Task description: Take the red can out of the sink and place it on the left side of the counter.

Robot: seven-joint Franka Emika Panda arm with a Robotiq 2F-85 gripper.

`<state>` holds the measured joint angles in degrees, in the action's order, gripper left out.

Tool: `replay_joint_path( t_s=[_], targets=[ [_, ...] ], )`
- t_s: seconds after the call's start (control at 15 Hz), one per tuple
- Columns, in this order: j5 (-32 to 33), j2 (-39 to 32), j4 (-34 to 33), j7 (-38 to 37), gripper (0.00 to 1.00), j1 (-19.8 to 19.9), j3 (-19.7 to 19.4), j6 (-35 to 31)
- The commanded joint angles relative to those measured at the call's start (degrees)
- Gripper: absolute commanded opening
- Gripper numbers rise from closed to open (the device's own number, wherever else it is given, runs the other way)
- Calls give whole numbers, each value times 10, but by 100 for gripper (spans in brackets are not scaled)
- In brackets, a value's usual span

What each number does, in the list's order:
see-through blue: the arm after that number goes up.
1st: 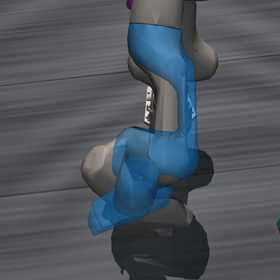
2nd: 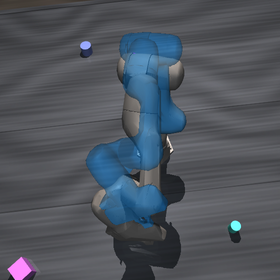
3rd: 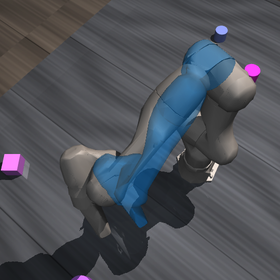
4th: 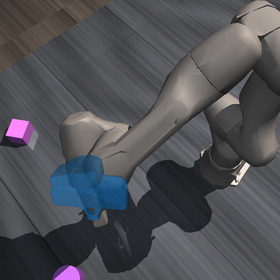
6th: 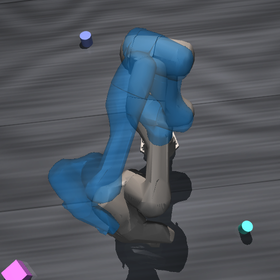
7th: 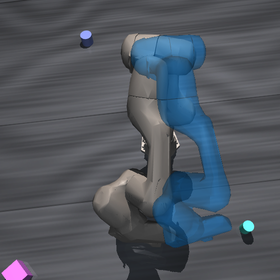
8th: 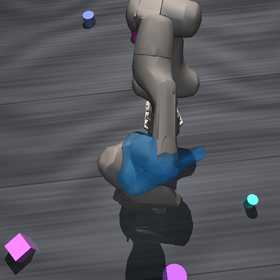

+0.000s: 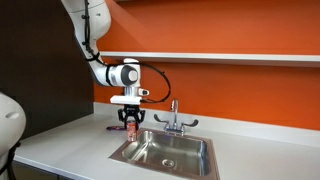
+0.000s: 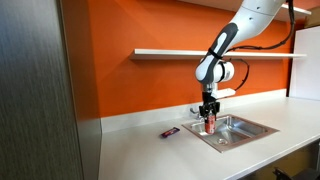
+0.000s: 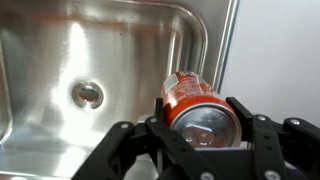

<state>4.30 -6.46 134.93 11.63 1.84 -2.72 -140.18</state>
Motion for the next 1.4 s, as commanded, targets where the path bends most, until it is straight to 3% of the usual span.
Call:
replay_joint_path(
  t_s=[0.0,1.33],
  targets=[
    [9,37,19,4,38,-7,13,23],
    [-14,25,42,70,38,-65,82,30]
  ],
)
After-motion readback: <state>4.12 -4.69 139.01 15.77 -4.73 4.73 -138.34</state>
